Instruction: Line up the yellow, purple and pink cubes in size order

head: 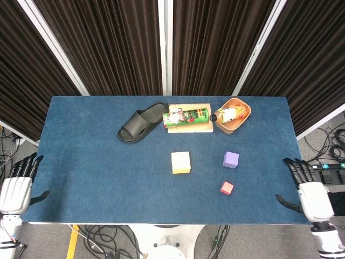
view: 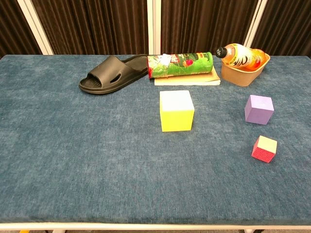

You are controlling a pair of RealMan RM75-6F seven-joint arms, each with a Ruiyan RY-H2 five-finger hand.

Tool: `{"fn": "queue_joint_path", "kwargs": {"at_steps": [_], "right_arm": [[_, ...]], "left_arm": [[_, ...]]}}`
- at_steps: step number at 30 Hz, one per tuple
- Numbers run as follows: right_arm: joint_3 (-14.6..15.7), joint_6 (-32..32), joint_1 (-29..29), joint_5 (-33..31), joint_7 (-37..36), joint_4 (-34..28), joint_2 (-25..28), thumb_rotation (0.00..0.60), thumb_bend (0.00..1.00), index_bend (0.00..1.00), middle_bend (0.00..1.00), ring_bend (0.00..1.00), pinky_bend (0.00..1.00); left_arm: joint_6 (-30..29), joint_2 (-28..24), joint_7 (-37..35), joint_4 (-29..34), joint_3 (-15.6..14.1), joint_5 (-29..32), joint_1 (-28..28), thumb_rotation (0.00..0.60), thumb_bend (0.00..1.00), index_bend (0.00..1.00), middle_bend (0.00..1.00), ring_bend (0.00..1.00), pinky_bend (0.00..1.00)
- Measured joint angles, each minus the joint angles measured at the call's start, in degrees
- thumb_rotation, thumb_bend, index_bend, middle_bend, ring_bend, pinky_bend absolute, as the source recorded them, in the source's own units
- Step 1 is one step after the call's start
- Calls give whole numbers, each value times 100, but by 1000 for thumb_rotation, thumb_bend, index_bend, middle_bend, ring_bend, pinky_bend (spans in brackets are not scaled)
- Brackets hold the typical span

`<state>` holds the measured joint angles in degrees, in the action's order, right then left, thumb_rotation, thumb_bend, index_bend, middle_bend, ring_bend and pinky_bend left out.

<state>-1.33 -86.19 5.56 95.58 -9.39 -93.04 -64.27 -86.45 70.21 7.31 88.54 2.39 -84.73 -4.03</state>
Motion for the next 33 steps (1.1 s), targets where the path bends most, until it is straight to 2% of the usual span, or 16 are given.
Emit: {"fn": "queue_joint_path", "kwargs": {"at_steps": [5, 8, 11, 16, 21, 28, 30, 33], "right_arm": [[-90, 695, 522, 97, 136, -335, -85, 600, 109, 35, 110, 0, 0], [-205, 1334, 923, -13, 353, -510, -240, 600, 111, 35, 111, 0, 0], [-384, 2073, 1388, -333, 637, -612, -504, 600, 110, 35, 105, 0, 0], [-741, 3213, 2234, -1337, 1314, -560, -1223, 600, 107, 35, 91, 0, 0], [-1049, 3916, 3052, -2376, 1972, -14, -2139, 600, 105, 35, 76, 0, 0], [-1316, 4306, 3857, -3306, 2602, 1062, -3060, 600, 104, 36, 83, 0, 0], [-1354, 4391, 4021, -3530, 2718, 1312, -3245, 600, 109, 48, 123, 0, 0], [-1370, 4454, 4148, -3787, 2790, 1546, -3415, 600, 145, 171, 236, 2, 0]], "left_arm": [[-16, 16, -92, -64, -11, -38, 5, 600, 66, 135, 156, 107, 157], [-20, 15, -151, -96, -20, -55, 10, 600, 66, 135, 156, 107, 157], [-28, 17, -226, -123, -25, -73, 14, 600, 66, 135, 156, 107, 157], [-18, 7, -409, -229, -48, -94, 28, 600, 65, 135, 155, 107, 157], [43, -2, -526, -327, -33, -17, 30, 600, 65, 135, 156, 107, 157], [74, -13, -613, -433, -44, 38, 60, 600, 65, 135, 156, 107, 157], [76, -13, -631, -446, -43, 51, 70, 600, 65, 135, 156, 107, 157], [72, -14, -652, -466, -48, 60, 87, 600, 65, 135, 156, 107, 157]]}}
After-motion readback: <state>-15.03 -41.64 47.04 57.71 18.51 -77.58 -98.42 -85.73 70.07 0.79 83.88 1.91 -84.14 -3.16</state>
